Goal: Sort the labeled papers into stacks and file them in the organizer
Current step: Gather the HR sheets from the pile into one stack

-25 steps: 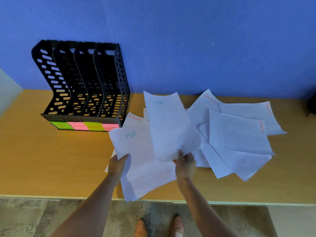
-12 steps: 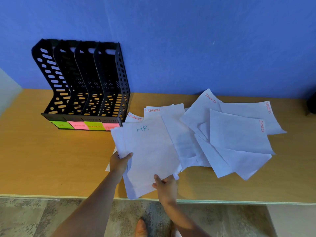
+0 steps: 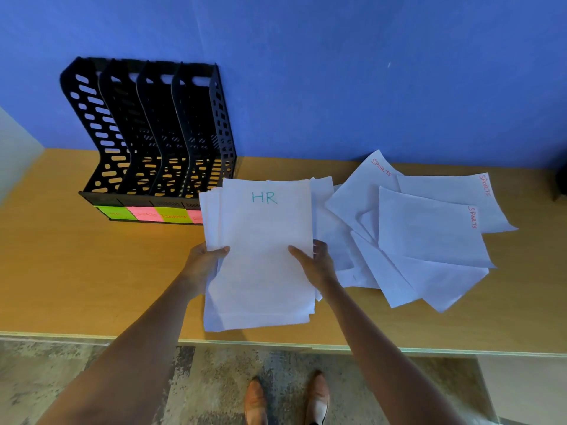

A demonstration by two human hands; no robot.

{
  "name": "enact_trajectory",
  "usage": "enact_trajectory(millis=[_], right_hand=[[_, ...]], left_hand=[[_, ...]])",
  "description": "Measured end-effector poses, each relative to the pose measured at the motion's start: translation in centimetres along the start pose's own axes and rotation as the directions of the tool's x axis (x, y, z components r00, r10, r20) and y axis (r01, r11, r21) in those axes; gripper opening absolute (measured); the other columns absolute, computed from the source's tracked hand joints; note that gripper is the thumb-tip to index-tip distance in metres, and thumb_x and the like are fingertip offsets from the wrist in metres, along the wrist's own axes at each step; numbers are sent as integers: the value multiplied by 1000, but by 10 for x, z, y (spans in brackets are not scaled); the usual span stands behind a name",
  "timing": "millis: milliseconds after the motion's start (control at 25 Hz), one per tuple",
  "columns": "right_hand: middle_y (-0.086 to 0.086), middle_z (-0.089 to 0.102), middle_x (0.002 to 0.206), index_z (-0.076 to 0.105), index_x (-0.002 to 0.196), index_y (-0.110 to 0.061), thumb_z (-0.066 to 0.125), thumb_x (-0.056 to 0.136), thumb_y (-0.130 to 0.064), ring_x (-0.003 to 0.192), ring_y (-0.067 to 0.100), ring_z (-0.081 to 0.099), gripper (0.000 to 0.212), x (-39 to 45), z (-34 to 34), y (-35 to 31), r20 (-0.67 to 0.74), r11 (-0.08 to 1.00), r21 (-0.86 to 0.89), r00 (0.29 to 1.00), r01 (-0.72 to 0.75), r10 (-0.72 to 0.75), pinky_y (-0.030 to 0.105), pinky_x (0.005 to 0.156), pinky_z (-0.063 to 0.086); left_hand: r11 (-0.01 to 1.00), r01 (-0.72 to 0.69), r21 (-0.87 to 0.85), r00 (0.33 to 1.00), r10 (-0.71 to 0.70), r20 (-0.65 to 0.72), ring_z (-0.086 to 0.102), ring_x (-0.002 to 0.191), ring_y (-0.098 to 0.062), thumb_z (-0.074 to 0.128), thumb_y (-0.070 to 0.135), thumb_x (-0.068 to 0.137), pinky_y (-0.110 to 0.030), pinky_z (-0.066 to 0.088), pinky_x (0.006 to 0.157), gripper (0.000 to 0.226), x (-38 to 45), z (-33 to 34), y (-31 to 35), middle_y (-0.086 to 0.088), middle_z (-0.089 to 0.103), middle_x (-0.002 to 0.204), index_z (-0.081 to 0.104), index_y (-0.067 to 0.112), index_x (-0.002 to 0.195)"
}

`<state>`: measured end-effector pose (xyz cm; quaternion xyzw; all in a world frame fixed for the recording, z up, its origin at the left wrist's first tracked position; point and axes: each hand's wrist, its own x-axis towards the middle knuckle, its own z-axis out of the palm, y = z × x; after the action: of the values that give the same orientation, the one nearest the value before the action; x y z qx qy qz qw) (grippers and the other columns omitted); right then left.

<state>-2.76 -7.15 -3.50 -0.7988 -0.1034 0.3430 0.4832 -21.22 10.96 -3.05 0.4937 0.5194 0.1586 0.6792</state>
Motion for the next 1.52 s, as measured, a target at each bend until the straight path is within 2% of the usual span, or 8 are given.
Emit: enact_trajectory(millis=[160,360,480,560,760,1040,1320,1520], right_hand=[[1,70,114,63,125,-14,71,88,-35,104,19,66,43,11,14,-21,159,992,-14,980,122,-118,21,79,52],[-12,69,101,67,116,-18,70,90,-22,94,10,68,26,9,-1,-50,-114,909,118,915,400,-388,7,69,50],[-19,74,92,70,100,-28,76,86,-26,88,3,71,16,4,-15,-67,-199,827,240,859,509,-471,26,76,61],[-18,74,100,68,110,-27,81,81,-23,95,3,71,32,2,-20,-73,-205,787,308,845,535,-495,22,76,60],[-18,75,98,70,108,-26,85,76,-21,96,6,71,36,14,-28,-58,-146,819,246,856,518,-497,16,73,57],[-38,66,94,54,105,-70,86,75,-17,91,-9,66,69,19,-28,-58,-45,828,122,837,547,-546,31,75,62],[-36,68,87,58,99,-67,89,69,-28,84,-12,66,59,25,-27,-42,-58,857,84,861,509,-506,12,61,55],[-21,69,87,62,89,-35,91,65,-32,82,-10,67,38,31,-28,-21,-81,911,78,913,406,-400,11,61,54]], left_hand=[[998,-25,53,990,18,140,60,114,-24,77,20,84,-41,43,101,36,2,13,23,-3,68,121,67,16,118],[955,-257,151,962,238,137,70,91,4,81,30,80,-22,52,82,21,0,38,61,24,75,88,70,34,97],[920,-383,86,922,375,96,69,91,9,87,35,72,-16,56,81,34,-5,58,82,26,74,97,68,41,99],[909,-414,42,909,411,77,68,96,7,91,37,65,-13,56,78,48,-7,68,85,21,73,105,65,43,105],[948,-316,28,946,313,78,70,104,-16,91,26,67,-41,58,90,52,-1,73,70,1,73,112,67,22,113],[951,-310,19,949,308,61,68,105,-18,92,14,65,-31,58,79,58,0,80,64,-3,71,113,65,19,116],[961,-273,-54,960,276,55,72,98,-18,96,16,58,-34,61,77,54,-2,80,57,1,76,104,71,22,106],[968,-252,14,964,250,90,70,104,-21,95,10,58,-37,60,83,60,-3,75,43,-3,74,108,68,19,111]])
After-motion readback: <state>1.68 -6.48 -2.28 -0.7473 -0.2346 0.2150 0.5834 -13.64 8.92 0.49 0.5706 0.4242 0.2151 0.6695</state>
